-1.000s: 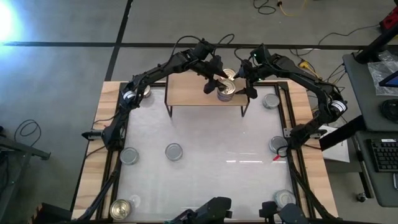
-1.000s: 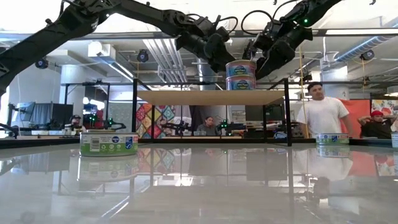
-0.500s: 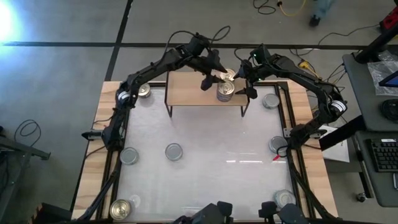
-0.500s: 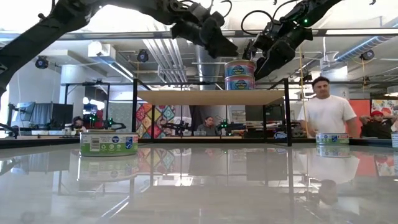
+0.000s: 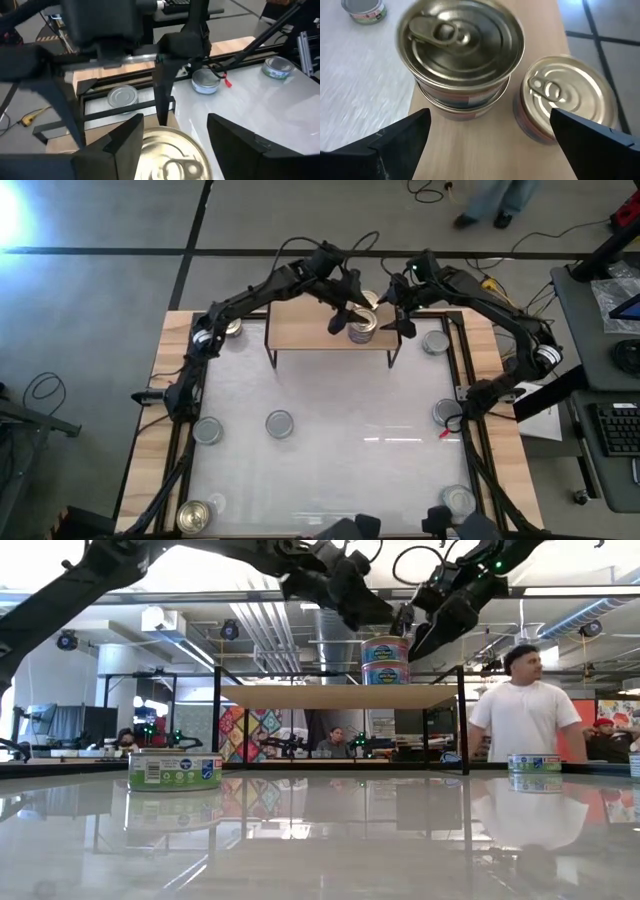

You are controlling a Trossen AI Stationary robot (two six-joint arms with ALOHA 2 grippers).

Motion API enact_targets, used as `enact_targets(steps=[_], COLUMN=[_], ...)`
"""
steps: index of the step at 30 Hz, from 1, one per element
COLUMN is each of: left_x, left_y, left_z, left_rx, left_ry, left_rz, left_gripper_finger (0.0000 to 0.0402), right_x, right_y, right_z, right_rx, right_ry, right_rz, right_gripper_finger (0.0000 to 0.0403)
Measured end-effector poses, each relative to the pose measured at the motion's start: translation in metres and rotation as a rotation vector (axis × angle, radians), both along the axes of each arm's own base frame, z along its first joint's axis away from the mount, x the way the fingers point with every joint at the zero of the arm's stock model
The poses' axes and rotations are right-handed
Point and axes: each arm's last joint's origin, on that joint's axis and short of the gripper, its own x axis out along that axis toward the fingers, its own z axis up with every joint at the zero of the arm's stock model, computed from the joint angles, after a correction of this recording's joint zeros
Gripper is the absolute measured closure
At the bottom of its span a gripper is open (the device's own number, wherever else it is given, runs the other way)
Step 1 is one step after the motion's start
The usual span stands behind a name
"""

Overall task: Stack canned seafood by type on shelf
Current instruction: Stack the blue-pink tuna can on top of the other blue-pink tuna can on the shelf

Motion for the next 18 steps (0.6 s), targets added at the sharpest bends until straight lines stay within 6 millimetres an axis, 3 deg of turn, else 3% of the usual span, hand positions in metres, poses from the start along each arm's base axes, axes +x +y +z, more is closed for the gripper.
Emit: enact_targets(steps=[10,18], left_x=[-0.039,-0.042], left_y=[-0.010,-0.006], left_z=[0.010,-0.045], left_rx=[-0.060,-0.185], left_ry=[0.191,0.328], left_rz=[-0.043,-0.033], left_gripper_finger=[0.0248,0.0277], right_x=[-0.016,-0.007], right_y=[0.025,0.062], right_z=[0.035,0.056], right_rx=[-0.050,-0.096], right_ry=[-0.087,-0.116], right_rz=[-0.033,-0.042], right_gripper_finger=[0.0003,0.0003])
